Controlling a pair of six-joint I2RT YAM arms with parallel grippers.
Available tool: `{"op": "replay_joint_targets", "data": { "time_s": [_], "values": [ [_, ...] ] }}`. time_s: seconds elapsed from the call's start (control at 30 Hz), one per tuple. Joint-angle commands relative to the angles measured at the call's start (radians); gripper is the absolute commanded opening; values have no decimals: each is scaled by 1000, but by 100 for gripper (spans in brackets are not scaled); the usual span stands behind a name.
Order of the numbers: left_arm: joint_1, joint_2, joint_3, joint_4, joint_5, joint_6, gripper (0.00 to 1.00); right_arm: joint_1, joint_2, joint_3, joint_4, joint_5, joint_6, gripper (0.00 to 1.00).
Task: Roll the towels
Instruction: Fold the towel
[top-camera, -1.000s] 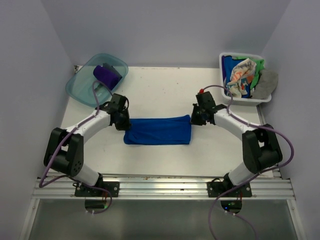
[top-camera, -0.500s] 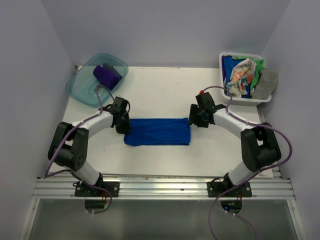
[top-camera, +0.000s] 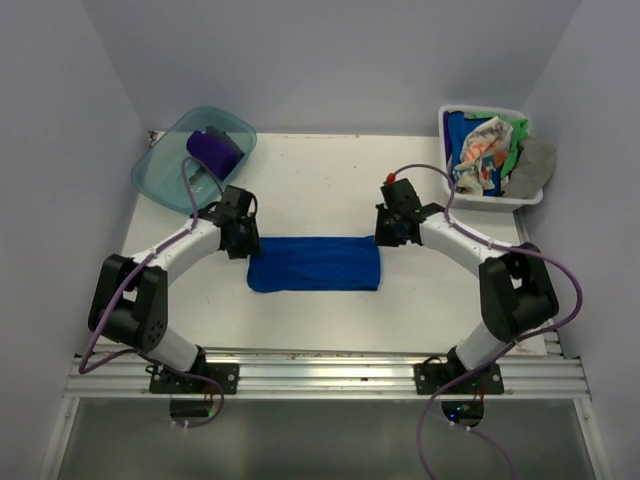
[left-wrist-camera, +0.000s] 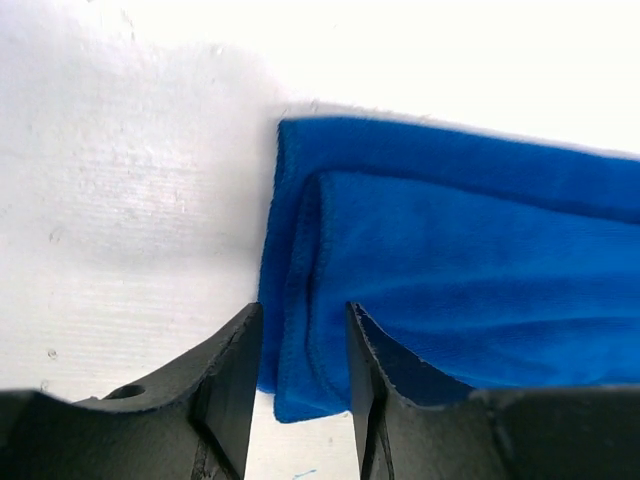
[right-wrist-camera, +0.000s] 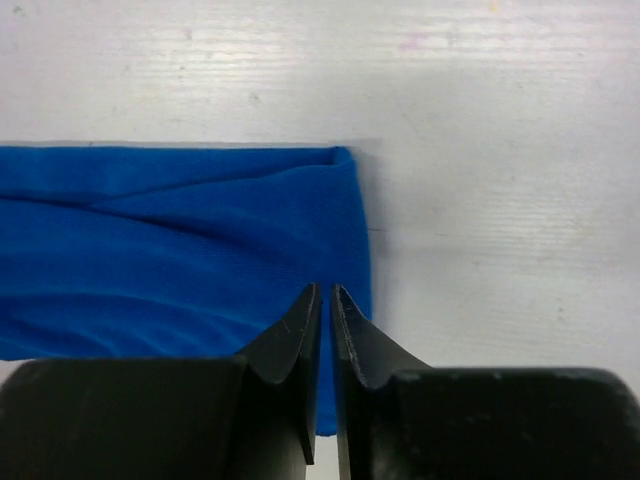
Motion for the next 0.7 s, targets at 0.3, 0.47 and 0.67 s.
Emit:
{"op": "replay_joint_targets", "data": {
  "time_s": [0.3,0.47,0.67],
  "values": [
    [-11,87,77,94,36,19,37,12,247,177,26,51,-2,5],
    [4,195,137,94,-17,19,35,10,267,198,3,72,-17,4],
    [13,158,154,78,1,17,35,18,103,100,15,62,-25,8]
  ]
}}
